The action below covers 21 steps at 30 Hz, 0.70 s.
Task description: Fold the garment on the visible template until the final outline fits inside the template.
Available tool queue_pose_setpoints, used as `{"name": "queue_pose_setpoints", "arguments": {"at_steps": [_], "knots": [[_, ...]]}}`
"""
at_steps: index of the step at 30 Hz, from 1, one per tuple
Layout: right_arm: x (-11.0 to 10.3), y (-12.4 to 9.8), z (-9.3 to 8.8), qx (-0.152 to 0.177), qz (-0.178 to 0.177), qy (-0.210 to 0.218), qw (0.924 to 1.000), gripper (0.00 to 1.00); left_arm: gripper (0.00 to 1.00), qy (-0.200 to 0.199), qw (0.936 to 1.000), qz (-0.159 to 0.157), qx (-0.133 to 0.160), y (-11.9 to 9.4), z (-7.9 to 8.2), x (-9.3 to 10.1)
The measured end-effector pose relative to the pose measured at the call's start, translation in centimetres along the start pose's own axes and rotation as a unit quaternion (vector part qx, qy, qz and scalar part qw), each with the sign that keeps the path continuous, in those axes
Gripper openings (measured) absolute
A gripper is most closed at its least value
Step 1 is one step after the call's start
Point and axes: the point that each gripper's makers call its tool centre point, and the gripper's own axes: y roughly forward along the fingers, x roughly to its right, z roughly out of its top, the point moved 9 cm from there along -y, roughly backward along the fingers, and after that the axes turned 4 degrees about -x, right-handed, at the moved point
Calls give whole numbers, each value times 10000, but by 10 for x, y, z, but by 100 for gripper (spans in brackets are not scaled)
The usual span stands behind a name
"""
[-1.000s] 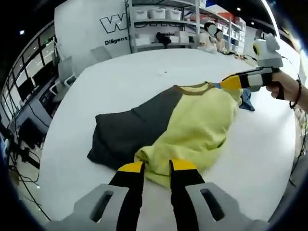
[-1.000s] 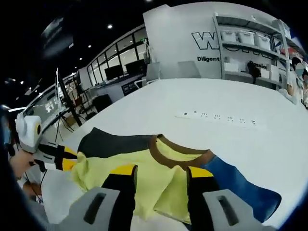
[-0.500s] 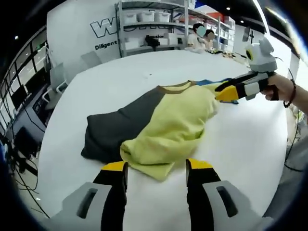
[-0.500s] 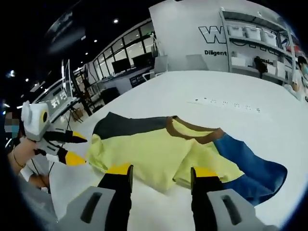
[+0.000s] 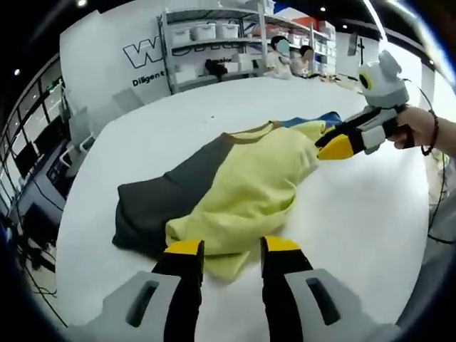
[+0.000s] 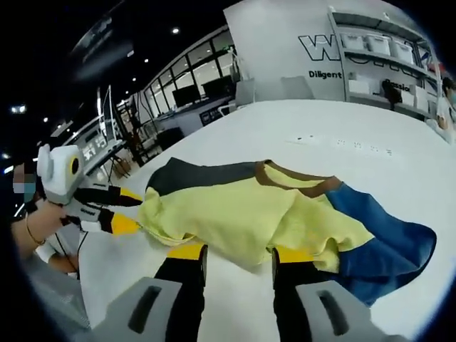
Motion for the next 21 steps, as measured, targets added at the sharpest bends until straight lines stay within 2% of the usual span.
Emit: {"name": "queue_pose_setpoints", "arguments": {"at_steps": [2, 10, 12, 16, 21], "knots": [[1, 2, -4, -97, -24, -100, 9999, 26, 16, -35, 10000, -8, 42, 1, 1, 0], [6, 8, -6, -76, -10, -22, 10000, 16, 4, -219, 9997, -101, 58, 5, 2, -3], [8, 9, -3, 35, -71, -81, 9999, 10, 3, -314, 9994, -156, 54, 5, 2, -4], [9, 10, -1, 28, -79, -190, 9998, 1, 2, -393, 9989, -219, 93, 4, 3, -5], [8, 3, 6, 146, -14, -180, 9997, 0, 2, -529, 9978, -331, 217, -6, 7, -6]]}}
